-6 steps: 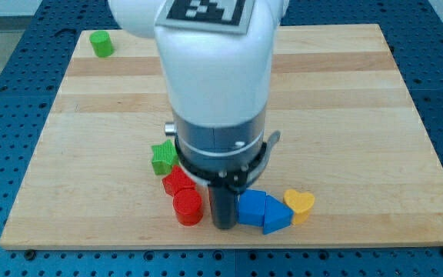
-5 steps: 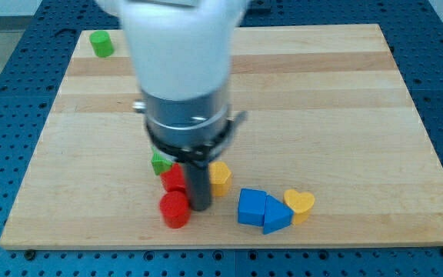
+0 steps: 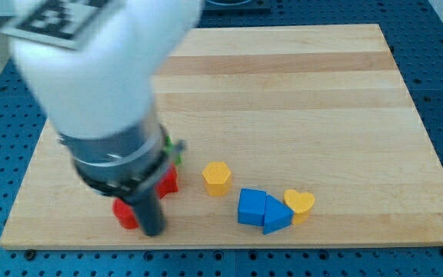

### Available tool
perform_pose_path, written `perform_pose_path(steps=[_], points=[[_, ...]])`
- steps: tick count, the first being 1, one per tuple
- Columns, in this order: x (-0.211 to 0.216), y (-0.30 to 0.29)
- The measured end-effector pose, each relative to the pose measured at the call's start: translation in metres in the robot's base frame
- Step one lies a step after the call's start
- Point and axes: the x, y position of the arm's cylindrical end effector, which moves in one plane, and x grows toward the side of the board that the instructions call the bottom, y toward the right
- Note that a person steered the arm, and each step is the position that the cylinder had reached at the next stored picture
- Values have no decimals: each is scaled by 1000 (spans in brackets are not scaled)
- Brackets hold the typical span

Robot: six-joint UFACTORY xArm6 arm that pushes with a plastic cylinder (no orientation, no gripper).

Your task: Move the red circle towards top left

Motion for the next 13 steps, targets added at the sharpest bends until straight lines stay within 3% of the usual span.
perform_pose_path(steps=[2,4,8,9,11,13], points=[[-119,-57],[-97,-28],[-2,-34],[-25,-70],[-102,-70],[-58,-121]])
